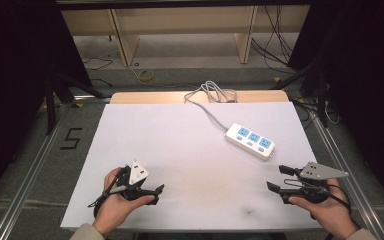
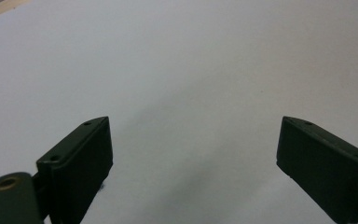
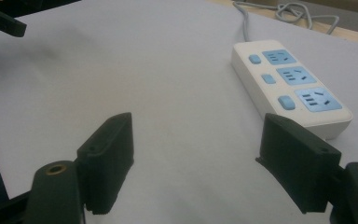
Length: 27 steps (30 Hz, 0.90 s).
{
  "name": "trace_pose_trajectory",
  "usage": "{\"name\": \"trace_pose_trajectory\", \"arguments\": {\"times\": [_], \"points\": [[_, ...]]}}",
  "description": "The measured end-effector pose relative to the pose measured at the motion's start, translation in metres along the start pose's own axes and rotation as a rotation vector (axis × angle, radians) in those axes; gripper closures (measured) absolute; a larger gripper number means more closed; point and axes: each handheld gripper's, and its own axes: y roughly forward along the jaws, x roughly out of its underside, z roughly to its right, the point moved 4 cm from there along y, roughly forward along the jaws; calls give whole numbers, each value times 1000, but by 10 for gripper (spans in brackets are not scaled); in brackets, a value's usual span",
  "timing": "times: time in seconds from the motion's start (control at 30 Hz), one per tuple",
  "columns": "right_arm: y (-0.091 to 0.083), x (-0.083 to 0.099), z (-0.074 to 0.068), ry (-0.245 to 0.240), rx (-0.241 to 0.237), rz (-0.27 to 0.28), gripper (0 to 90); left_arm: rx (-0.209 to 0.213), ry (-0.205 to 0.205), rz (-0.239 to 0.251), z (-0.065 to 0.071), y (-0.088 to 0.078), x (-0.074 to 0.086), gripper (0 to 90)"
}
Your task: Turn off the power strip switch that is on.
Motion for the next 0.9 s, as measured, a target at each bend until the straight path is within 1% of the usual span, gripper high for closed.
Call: {"name": "trace_pose_trajectory", "arguments": {"times": [0.1,0.23,0.27,0.3,0.4,0.47,0.5,0.6,0.67,0.73,0.77,0.83,0.9], "points": [[0,0,3,5,13,-1,278,-6,-2,-1,-1,0,0,104],[2,-2,5,-6,33,3,366,-11,-8,-3,-3,0,2,107],[2,-2,5,-6,33,3,366,-11,-8,-3,-3,0,2,109],[4,-5,6,-16,48,-3,433,-13,-10,-4,-3,0,2,110],[9,-8,9,-30,62,-16,542,-11,-8,-3,-2,0,1,110],[13,-10,12,-50,80,-48,629,-11,-6,-1,-2,1,1,110],[15,-11,14,-65,83,-55,665,-11,-6,-2,-2,1,1,110],[20,-15,17,-77,97,-58,765,-10,-10,-3,-2,2,1,110],[23,-19,20,-75,109,-52,830,-11,-9,-3,-1,2,1,110],[26,-22,24,-75,121,-63,882,-12,-8,-2,-1,2,1,110],[28,-24,26,-75,125,-74,900,-11,-9,-2,-1,2,1,111],[33,-26,28,-74,129,-90,900,-12,-7,-2,-1,2,1,111],[35,-27,29,-75,130,-93,900,-13,-5,-2,-1,2,1,111]]}}
